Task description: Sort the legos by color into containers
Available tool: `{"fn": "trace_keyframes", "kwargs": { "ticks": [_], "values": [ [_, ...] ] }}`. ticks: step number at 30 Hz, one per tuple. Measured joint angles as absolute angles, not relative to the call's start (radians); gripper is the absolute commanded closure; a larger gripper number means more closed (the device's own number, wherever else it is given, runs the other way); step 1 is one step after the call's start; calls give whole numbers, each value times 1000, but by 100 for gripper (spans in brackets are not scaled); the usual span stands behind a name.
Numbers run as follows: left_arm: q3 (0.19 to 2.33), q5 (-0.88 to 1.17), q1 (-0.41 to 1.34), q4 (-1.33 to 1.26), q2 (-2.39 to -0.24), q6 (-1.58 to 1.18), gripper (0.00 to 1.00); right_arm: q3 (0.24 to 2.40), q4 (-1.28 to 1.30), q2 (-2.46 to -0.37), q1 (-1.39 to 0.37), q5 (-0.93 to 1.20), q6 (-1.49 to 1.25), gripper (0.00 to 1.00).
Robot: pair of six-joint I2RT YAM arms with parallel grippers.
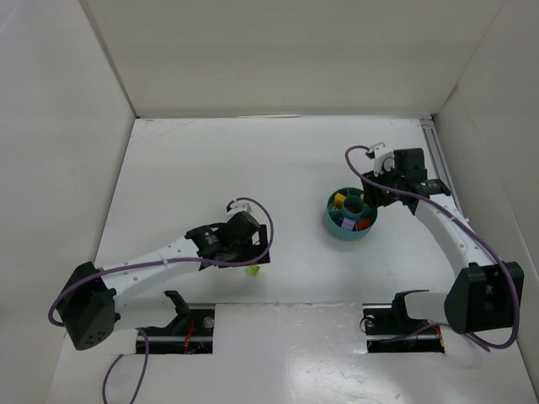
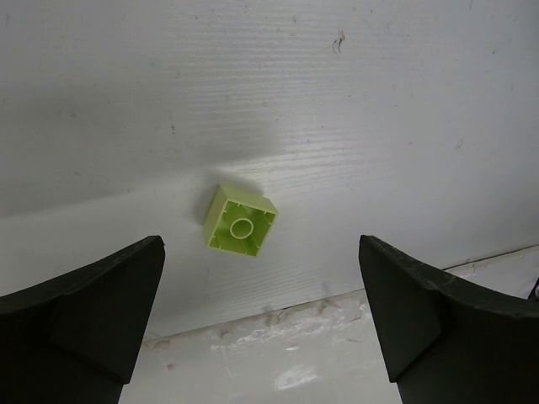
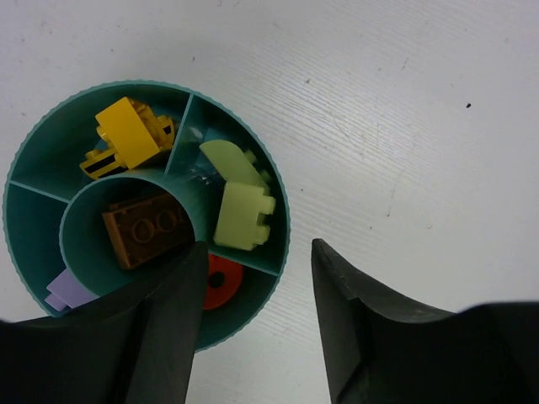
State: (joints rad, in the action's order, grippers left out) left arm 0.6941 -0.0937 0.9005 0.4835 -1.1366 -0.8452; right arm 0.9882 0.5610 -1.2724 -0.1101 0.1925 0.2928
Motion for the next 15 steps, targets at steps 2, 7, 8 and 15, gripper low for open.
{"fn": "trace_keyframes", "kwargs": {
  "ticks": [2, 7, 8, 15],
  "values": [
    [694, -94, 902, 484, -1137, -849, 1, 988, 561, -1272, -110, 190, 292, 37],
    [694, -95, 902, 485, -1137, -852, 1, 988, 561, -1272, -110, 191, 292, 37],
    [694, -95, 902, 485, -1137, -852, 1, 988, 561, -1272, -110, 190, 291, 36],
    [692, -95, 911, 494, -1132, -867, 2, 989, 577, -1229, -110, 170, 282, 30]
  ]
}}
